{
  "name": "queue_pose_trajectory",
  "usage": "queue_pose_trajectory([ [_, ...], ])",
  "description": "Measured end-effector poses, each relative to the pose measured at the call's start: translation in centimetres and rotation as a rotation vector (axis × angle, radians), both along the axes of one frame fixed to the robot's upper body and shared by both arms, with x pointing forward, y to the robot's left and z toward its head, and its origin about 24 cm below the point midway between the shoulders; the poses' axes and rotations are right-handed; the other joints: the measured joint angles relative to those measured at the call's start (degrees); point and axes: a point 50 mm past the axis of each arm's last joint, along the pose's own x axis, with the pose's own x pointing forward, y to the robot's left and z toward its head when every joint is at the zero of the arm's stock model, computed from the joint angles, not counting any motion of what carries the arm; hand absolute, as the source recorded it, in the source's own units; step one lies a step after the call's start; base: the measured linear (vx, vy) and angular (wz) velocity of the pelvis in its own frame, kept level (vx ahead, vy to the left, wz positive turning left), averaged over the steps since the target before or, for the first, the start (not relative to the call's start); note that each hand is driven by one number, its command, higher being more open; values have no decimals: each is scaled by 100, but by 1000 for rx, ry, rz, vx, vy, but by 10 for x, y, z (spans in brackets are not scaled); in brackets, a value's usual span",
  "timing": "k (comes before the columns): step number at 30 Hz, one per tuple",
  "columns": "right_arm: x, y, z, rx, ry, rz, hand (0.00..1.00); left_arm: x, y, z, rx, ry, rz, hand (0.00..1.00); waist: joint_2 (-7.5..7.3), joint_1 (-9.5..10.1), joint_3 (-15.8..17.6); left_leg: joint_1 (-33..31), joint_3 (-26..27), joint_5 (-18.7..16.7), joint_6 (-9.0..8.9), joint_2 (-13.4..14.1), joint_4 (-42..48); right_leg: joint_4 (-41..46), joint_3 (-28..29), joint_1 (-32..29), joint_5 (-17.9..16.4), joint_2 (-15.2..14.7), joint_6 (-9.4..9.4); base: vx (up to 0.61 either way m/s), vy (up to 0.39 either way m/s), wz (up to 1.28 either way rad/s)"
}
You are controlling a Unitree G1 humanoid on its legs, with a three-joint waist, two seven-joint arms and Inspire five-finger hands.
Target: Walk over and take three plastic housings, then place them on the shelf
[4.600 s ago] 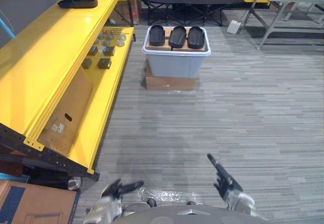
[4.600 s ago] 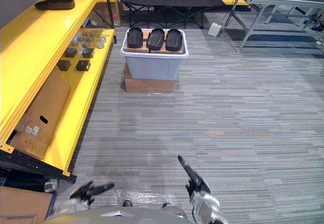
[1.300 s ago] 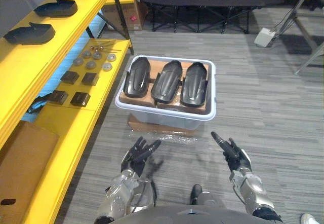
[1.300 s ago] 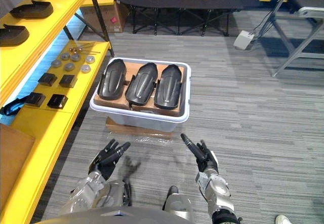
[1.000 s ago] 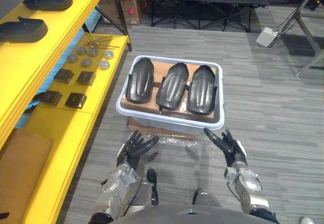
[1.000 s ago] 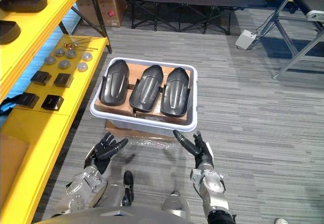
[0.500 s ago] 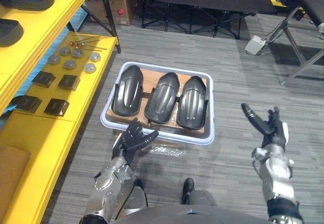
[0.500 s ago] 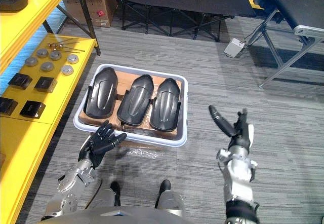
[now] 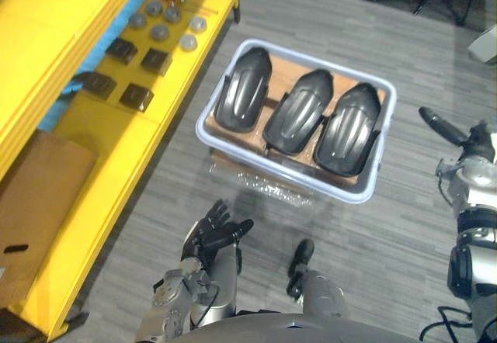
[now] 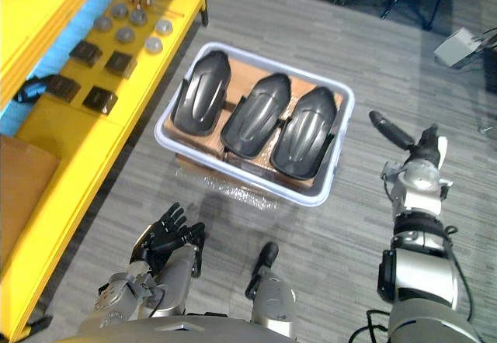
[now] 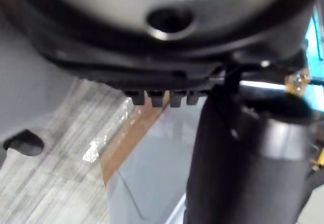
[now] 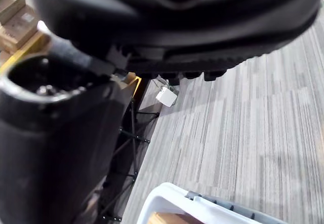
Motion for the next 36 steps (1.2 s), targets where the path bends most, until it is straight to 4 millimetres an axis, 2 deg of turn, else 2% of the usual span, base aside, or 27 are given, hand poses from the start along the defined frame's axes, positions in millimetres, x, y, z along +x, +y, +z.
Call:
queue_pose_trajectory([
  [3, 11, 6, 9, -26, 16, 31, 100, 4, 4, 0, 24, -14, 37, 100, 22, 21, 95, -153, -51, 68, 38, -68, 4, 138, -53, -172, -9, -79, -7, -54, 51, 11],
  [6, 17, 11, 11, -72, 81, 81, 100, 6, 5, 2, 31, -34, 53, 100, 38, 118, 140, -312, -58, 93, 72, -108, 43, 251, -76, -349, -22, -143, -14, -30, 48, 5],
  [9, 23, 16, 15, -75, 106, 122, 100, 7, 6, 2, 32, -38, 57, 100, 49, 136, 252, -352, -74, 105, 90, -142, 97, 358, -83, -406, -61, -190, -11, -18, 50, 5],
  [16, 30, 27, 11, -182, 251, 228, 100, 11, 5, 5, 32, -53, 64, 100, 63, 149, 388, -452, -77, 112, 107, -175, 182, 582, -65, -543, -153, -260, -13, -23, 25, 2],
  [22, 31, 27, 9, -149, 336, 199, 100, 18, 1, 8, 33, -64, 83, 100, 86, 224, 462, -647, -49, 129, 112, -137, 202, 741, 23, -835, -172, -267, -47, -55, 10, -6],
  [23, 28, 23, 5, -137, 379, 168, 0, 19, -1, 8, 32, -65, 84, 100, 117, 251, 474, -652, -54, 138, 112, -138, 201, 746, 17, -838, -172, -267, -48, 0, 0, 0],
  [26, 21, 13, 0, -105, 426, 54, 0, 21, -6, 8, 26, -64, 95, 100, 233, 298, 497, -717, -102, 168, 116, -165, 185, 762, -30, -883, -174, -287, -49, -27, 13, 7],
  [28, 22, 11, 8, -104, 392, 8, 0, 22, -9, 7, 12, -65, 114, 100, 316, 300, 537, -748, -110, 208, 132, -199, 153, 810, -75, -933, -178, -336, -48, -33, 28, 8],
  [30, 27, 9, 26, -126, 332, -56, 0, 25, -13, 5, -3, -49, 122, 100, 455, 294, 548, -827, -142, 267, 139, -243, 96, 841, -127, -1030, -179, -383, -47, -48, 30, 9],
  [31, 29, 10, 31, -132, 315, -69, 0, 25, -13, 4, -6, -51, 127, 100, 469, 294, 550, -860, -150, 301, 140, -257, 67, 849, -133, -1077, -178, -399, -46, -56, 31, 12],
  [33, 25, -2, 53, -167, 276, -155, 0, 28, -19, 4, -11, -58, 112, 100, 606, 359, 574, -940, -211, 426, 143, -318, -51, 934, -183, -1208, -180, -470, -49, -37, 20, 17],
  [35, 18, -11, 62, -190, 286, -224, 0, 30, -22, 3, -12, -56, 104, 100, 680, 466, 587, -975, -218, 483, 148, -328, -105, 946, -201, -1266, -181, -481, -52, -31, 11, 7],
  [36, 18, -12, 64, -203, 292, -233, 0, 30, -21, 3, -13, -56, 108, 100, 682, 460, 586, -994, -231, 507, 147, -335, -128, 953, -208, -1293, -182, -487, -52, -27, 10, 6],
])
